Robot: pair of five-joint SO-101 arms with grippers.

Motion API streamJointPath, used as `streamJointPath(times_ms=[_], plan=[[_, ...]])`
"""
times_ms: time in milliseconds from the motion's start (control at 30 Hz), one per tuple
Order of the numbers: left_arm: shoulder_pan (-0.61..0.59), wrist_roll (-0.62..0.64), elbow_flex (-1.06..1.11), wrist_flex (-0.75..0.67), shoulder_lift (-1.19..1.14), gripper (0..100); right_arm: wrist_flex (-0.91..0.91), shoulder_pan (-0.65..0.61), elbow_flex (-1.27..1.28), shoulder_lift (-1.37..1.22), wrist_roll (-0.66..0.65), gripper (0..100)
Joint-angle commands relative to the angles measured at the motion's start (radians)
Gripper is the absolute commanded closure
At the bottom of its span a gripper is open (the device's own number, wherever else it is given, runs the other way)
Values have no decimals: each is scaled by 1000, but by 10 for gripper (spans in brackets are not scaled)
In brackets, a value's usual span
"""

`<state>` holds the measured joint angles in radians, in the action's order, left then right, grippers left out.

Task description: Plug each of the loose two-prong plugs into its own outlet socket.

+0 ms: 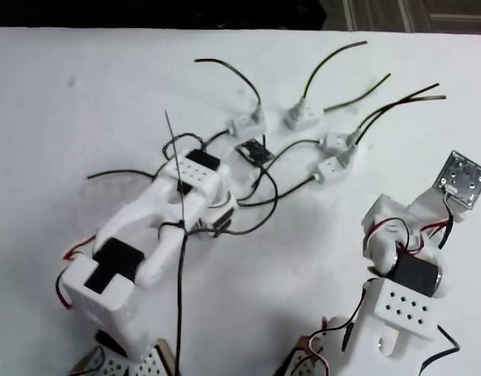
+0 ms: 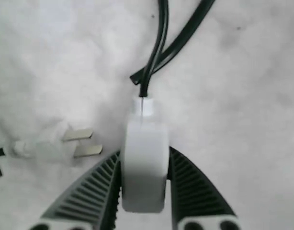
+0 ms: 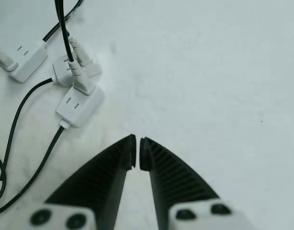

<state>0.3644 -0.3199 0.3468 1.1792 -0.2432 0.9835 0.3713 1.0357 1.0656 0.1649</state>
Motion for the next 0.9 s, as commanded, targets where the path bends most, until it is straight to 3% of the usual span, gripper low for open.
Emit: streamJointPath(times_ms=[0, 233, 500, 733, 867], plan=[[59, 23, 17, 63, 157, 978, -18, 4, -6, -4, -2, 980], [206, 92, 153, 74, 449, 978, -18, 4, -6, -4, -2, 980], [223, 120, 204, 23, 390, 967, -18, 4, -6, -4, -2, 980], [223, 250, 201, -15, 193, 722, -18, 4, -6, -4, -2, 980], [217, 253, 129, 61, 189, 714, -18, 4, -6, -4, -2, 980]])
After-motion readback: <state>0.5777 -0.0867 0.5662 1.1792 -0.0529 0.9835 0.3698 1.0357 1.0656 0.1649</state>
